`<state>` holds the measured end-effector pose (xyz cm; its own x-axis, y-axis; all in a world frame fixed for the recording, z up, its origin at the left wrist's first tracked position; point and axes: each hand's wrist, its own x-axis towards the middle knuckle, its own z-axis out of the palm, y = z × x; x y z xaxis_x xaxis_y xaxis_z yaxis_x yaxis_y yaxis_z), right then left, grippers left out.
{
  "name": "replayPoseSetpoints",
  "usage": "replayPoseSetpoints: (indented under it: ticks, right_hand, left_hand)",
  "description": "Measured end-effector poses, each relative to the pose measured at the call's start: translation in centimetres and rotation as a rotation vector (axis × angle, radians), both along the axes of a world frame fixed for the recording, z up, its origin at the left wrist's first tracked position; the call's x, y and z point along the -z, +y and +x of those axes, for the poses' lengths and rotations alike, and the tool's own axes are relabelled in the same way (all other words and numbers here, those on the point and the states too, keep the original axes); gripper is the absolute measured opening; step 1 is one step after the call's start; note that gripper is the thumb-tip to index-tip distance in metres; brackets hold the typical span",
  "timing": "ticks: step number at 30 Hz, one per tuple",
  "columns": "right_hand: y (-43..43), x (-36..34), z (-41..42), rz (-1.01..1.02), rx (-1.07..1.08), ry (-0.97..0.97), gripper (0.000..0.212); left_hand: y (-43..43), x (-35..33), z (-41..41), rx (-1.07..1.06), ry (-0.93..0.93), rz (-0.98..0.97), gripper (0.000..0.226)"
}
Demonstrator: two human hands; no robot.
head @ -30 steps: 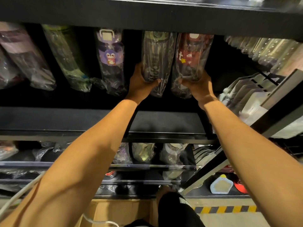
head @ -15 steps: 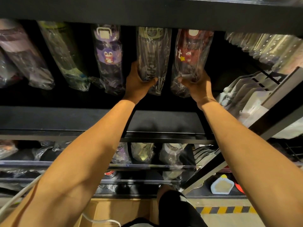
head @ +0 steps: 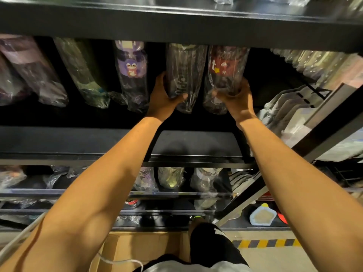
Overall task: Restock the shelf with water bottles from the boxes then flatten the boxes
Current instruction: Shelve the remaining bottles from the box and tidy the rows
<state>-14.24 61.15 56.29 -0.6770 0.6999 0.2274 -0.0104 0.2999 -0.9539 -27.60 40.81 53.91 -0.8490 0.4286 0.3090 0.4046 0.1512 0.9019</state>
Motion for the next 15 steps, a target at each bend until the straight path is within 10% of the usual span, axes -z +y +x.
replayPoseSetpoints:
  ticks: [5, 15]
  right_hand:
    - [-2.5, -0.3, 2.8, 0.083, 0.157, -0.088, 0.101]
    - [-21.8, 0.0, 17.9, 0.529, 0.060, -0.411, 0.066]
  left_hand:
    - [-3.6, -1.0, 2.5, -0.078, 0.039, -0.121, 0.091]
    - [-23.5, -2.8, 14.8, -0.037, 0.326, -0.437, 0.050]
